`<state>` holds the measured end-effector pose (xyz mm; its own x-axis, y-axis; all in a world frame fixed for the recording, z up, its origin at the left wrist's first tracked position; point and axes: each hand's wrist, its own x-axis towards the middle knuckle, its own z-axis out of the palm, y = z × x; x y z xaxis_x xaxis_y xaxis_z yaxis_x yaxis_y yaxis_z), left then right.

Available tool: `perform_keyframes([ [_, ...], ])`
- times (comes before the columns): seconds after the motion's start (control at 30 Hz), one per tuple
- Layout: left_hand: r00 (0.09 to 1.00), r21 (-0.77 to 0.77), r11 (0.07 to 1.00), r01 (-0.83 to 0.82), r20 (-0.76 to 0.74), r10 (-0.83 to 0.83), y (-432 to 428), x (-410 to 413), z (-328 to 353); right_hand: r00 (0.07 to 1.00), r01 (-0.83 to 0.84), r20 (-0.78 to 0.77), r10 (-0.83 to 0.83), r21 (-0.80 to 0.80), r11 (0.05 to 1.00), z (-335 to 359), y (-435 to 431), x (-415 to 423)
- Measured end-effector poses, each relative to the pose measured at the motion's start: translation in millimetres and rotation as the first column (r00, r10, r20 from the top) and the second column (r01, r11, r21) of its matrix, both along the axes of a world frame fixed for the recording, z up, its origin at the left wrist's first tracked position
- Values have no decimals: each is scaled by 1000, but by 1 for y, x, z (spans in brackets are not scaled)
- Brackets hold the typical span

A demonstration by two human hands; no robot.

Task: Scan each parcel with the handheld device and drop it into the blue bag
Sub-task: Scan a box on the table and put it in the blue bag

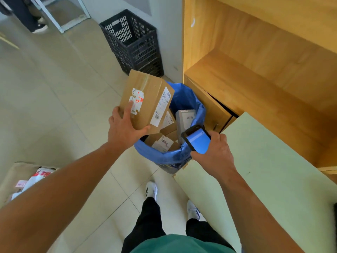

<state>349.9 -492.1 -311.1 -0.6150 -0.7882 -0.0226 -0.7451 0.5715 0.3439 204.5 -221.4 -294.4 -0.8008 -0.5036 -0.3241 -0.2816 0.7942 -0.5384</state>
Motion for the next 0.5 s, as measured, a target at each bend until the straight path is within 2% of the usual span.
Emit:
perform_keyframes([
  [0.1,998,37,998,51,17,-52,-27,-15,-28,998,58,16,-58,52,997,-7,-17,5],
  [0.27,963,66,968,243,104,-249,-65,-38,-72,978,202,32,-208,118,972,-21,-50,15],
  [0.5,824,-1,840,542,198,-531,-131,-74,-144,959,264,57,-277,164,950,-58,-99,23],
])
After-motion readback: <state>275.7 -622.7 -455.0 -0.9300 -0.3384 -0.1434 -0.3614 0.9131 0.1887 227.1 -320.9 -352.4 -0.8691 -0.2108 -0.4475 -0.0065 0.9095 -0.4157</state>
